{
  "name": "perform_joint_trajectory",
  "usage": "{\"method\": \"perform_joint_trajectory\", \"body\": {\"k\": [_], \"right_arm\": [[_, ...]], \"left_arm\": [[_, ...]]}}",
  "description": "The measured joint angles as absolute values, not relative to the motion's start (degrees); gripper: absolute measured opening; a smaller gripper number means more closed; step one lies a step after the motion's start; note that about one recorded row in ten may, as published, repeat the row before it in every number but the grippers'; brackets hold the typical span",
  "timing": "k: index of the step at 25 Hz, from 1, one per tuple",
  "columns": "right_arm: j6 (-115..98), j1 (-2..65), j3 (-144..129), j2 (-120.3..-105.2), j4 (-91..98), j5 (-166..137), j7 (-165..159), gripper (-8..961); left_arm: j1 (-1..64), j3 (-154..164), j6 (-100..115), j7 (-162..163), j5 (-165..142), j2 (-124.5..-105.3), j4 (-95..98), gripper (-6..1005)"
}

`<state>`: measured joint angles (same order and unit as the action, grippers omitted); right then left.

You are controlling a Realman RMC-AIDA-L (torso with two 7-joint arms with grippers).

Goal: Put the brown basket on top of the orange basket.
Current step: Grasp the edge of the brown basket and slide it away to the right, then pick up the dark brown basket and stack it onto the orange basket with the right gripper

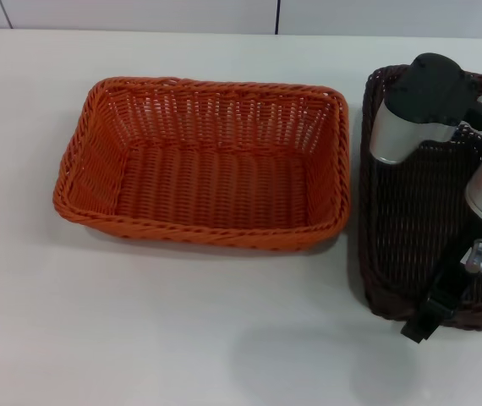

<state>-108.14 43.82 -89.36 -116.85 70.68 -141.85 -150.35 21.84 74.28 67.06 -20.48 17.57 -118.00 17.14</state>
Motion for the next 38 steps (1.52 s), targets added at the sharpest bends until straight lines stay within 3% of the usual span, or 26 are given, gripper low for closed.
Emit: {"method": "perform_joint_trajectory", "body": {"k": [4,21,38], "right_arm": [[-107.57,44.27,-89.47,-116.96,71.1,-142.0,-149.7,573],[-104.09,44.11,-85.44,-117.51,93.53,-138.09,-154.93,188],[-106.53,43.99,-80.11,-117.48,116.69,-137.78,-154.96,147]], "left_arm": [[21.94,74.26,67.05,-20.48,17.57,-117.98,17.14,844],[22.16,74.27,66.96,-20.48,17.58,-117.95,17.05,844],[22.25,73.8,66.97,-20.11,17.59,-117.94,17.3,844]]}}
